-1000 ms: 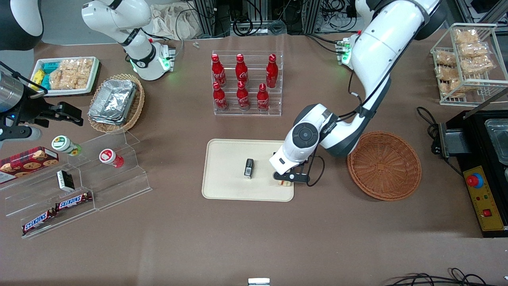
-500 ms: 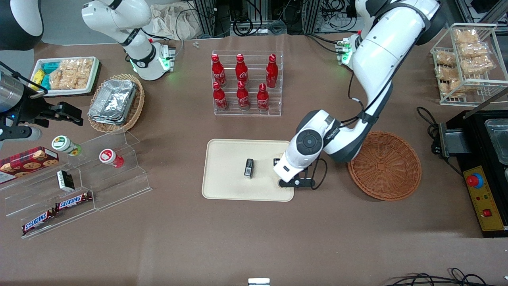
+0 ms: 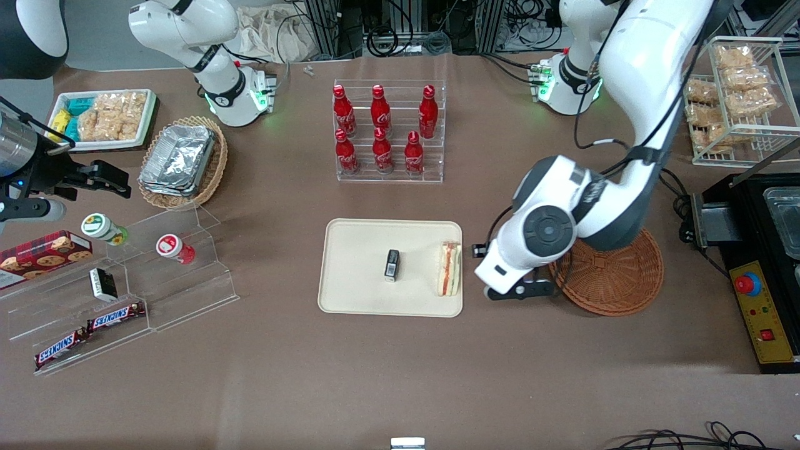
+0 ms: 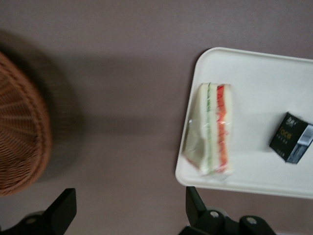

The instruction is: Place sandwich from basket to tray

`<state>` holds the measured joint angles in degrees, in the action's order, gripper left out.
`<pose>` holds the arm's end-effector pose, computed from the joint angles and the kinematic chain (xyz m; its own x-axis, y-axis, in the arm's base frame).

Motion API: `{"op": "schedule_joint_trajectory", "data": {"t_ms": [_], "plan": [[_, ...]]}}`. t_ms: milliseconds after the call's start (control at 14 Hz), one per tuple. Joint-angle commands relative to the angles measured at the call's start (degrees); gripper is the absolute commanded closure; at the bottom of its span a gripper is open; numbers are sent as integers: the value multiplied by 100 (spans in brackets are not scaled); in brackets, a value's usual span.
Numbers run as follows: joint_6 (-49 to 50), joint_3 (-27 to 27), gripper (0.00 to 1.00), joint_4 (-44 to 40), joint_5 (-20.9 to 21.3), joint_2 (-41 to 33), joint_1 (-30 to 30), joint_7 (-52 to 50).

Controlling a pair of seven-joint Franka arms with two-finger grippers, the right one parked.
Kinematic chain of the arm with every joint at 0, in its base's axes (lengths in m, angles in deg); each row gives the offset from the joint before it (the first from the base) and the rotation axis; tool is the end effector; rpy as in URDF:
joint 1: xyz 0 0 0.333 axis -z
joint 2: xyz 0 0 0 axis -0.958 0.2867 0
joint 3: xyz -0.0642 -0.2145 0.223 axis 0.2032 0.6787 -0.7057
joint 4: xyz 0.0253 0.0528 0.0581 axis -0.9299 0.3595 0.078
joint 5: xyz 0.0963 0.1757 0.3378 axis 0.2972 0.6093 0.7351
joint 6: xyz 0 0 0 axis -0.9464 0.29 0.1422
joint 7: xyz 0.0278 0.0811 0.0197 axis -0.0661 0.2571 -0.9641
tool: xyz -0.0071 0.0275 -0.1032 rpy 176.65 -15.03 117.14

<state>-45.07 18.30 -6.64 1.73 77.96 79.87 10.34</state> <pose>0.6173 -0.2980 0.3768 0.9752 0.0616 -0.2124 0.0604 -0.9981 -0.0120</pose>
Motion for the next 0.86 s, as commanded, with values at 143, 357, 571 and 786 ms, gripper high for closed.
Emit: {"op": "schedule_joint_trajectory", "data": {"t_ms": [143,357,571,786], "plan": [[956,25,0,86,-117,-691,-906,1383],[1195,25,0,113,-64,-1218,-1592,2324],[1292,16,0,87,-38,-1606,-2094,2880],[1353,-19,0,60,-37,-1703,-2375,2845]]}}
